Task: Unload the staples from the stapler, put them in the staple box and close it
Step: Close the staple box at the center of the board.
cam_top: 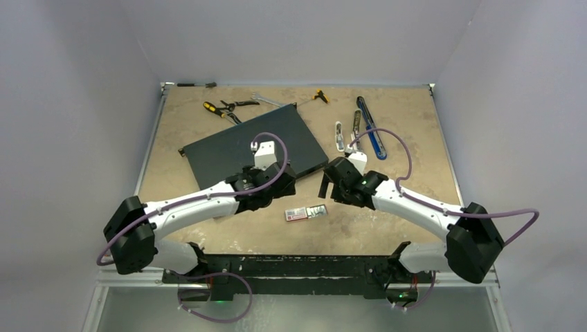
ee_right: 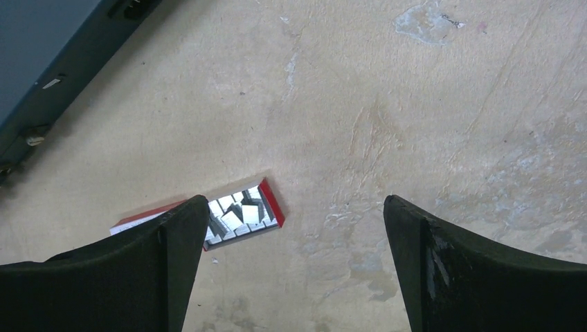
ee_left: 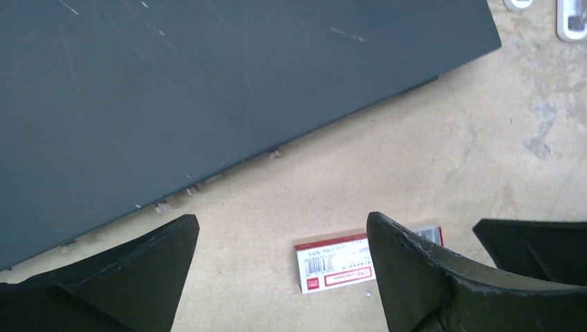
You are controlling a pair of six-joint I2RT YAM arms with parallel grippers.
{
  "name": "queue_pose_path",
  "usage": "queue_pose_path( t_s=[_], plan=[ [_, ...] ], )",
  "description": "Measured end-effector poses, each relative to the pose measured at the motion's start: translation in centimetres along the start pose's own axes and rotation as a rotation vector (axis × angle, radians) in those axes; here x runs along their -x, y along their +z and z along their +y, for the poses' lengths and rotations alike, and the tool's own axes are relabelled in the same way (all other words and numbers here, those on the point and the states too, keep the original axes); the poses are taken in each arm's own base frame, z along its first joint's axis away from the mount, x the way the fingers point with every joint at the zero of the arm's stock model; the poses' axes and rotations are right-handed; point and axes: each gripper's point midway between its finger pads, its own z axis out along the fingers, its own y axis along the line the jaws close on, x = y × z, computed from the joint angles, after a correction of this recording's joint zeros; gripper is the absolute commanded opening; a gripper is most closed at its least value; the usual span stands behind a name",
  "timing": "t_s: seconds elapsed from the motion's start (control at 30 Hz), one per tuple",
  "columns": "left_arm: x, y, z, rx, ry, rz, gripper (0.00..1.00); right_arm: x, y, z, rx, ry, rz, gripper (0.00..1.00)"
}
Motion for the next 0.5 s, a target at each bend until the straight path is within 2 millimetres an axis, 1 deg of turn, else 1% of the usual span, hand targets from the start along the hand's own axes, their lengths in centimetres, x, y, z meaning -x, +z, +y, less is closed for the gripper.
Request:
queue_pose_path(
  t_s=[0.1,0.17,0.3,0.4,0.5],
  plan=[
    [-1.5,0.2,-0.4,-0.03,-0.02,0.05,0.87,0.0,-0.2,0.0,0.004,0.005,0.001,0.98],
    [-2.9,0.7,-0.9,-0.032,-0.023,0.091,0.87,0.0,-0.3,0.0,0.006,0.009,0.003,0.98],
    [-6.4,2.0,-1.5,-0.008,-0.007,0.18,0.87,-0.3,-0.4,0.1,0.012,0.011,0.017,0.98],
    [-7.7,2.4,-1.5,0.009,-0.018,0.213,0.87,-0.3,-0.6,0.1,0.019,0.017,0.018,0.98],
    [-7.8,2.6,-1.5,0.018,-0.04,0.217,0.87,-0.5,-0.7,-0.1,0.024,0.024,0.02,0.98]
  ],
)
